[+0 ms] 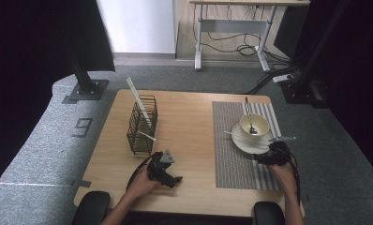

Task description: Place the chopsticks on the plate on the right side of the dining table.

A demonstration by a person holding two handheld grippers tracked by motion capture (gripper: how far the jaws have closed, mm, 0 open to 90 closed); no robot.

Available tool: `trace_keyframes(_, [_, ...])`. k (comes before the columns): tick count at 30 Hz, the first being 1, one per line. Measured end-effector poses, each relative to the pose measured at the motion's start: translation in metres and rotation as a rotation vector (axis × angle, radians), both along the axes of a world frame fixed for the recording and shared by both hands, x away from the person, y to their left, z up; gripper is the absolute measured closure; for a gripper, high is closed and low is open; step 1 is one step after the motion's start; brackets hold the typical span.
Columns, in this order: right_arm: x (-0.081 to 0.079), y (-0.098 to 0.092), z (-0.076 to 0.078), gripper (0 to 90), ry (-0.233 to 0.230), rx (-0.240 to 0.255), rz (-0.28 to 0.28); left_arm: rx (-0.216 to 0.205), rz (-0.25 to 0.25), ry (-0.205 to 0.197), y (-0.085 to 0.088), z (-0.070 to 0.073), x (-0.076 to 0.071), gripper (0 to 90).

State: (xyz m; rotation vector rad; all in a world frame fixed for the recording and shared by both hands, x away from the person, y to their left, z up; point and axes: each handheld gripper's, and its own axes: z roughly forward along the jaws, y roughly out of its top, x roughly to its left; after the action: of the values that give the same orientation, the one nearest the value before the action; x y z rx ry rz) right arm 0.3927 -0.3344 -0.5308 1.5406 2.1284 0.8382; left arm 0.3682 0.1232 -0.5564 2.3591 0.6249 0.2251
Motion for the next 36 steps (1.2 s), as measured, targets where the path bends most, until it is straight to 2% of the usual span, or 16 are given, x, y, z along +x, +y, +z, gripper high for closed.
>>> trace_keyframes(5, [0.005,0.000,0.004,6.4,-0.010,0.006,-0.004,0.000,0.000,0.000,0.000,0.000,0.000,0.0])
trace_keyframes(7, [0.007,-0.001,0.005,6.5,-0.009,0.023,-0.012,0.000,0.000,0.000,0.000,0.000,0.000,0.0])
trace_keyframes(10, [0.011,-0.001,0.006,6.7,-0.008,0.017,-0.020,0.000,0.000,0.000,0.000,0.000,0.000,0.0])
trace_keyframes(19, [0.019,0.004,0.007,5.7,-0.011,-0.050,-0.032,0.001,-0.001,-0.001,0.000,0.000,0.000,0.0])
trace_keyframes(27, [0.022,0.005,0.003,3.7,-0.016,-0.088,-0.042,0.000,0.000,0.000,0.000,0.000,0.000,0.0])
trace_keyframes(36, [0.024,0.006,-0.001,1.8,-0.018,-0.105,-0.050,0.000,0.000,0.000,0.000,0.000,0.000,0.0])
